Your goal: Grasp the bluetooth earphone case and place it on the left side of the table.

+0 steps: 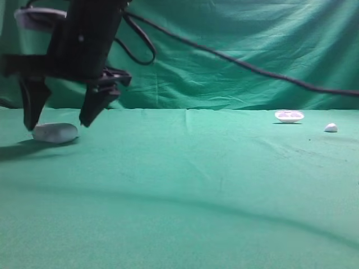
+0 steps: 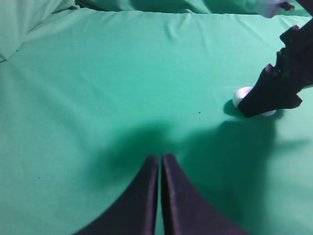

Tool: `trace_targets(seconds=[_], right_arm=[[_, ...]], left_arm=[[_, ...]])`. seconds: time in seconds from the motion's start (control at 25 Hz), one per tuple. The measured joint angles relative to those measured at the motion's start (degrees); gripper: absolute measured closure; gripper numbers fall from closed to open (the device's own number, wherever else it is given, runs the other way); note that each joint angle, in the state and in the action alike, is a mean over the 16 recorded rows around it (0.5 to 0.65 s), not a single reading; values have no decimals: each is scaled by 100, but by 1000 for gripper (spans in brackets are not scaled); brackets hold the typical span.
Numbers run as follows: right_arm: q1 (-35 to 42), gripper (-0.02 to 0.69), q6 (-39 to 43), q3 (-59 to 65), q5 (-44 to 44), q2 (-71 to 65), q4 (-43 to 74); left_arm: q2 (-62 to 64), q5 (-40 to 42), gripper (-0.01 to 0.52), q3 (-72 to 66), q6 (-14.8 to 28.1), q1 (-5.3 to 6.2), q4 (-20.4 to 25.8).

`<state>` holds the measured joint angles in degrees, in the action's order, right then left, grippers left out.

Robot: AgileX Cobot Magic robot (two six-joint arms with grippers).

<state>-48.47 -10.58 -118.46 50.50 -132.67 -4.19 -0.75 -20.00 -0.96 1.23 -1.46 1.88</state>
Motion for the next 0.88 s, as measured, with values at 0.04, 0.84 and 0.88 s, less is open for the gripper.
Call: trace_targets(seconds=[0.04, 0.84, 0.88], right_arm=[[3, 332, 19, -1, 129, 109, 11], [878, 665, 710, 1127, 2076, 2822, 379], [920, 665, 725, 1331, 2061, 3035, 383]], left_arm=[[0, 0, 514, 0, 0, 0, 0], [0, 0, 514, 0, 0, 0, 0], [0, 0, 514, 0, 0, 0, 0]])
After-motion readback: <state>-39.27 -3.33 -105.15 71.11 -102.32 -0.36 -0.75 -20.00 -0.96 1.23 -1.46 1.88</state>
